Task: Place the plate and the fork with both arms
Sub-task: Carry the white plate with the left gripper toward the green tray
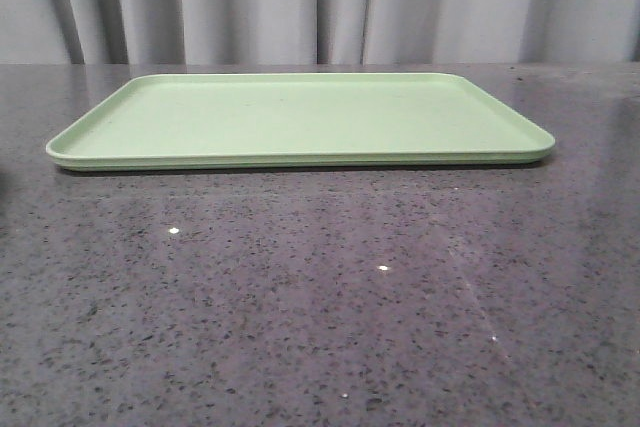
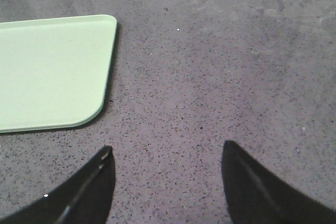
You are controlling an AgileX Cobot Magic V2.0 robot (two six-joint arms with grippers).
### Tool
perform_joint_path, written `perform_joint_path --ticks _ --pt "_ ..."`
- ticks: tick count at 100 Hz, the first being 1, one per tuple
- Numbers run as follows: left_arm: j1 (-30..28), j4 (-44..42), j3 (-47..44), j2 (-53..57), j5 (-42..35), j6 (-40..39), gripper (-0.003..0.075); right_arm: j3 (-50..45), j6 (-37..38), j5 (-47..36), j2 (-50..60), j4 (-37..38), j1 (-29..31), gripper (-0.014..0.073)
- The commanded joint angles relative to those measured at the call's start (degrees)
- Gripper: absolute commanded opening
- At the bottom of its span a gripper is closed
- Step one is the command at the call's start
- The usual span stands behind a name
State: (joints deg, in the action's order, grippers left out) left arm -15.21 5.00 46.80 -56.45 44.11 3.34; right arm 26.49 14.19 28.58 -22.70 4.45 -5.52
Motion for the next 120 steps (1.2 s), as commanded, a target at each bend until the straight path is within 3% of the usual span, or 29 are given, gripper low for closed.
perform_joint_path --ticks 1,51,120 --pt "-0.1 0.1 2.1 -2.0 -2.3 -0.7 0.0462 2.1 -0.2 -4.3 -0.9 0.5 0.0 0.0455" --pt "-0.1 -1.5 2.1 -11.5 -2.1 -0.7 0.0462 2.1 -0.2 -4.3 -0.9 0.5 0.0 0.0455" --pt "-0.1 -2.9 2.1 -15.5 1.6 -0.7 0.046 2.1 -0.2 -4.3 -0.9 0.5 0.0 0.0455"
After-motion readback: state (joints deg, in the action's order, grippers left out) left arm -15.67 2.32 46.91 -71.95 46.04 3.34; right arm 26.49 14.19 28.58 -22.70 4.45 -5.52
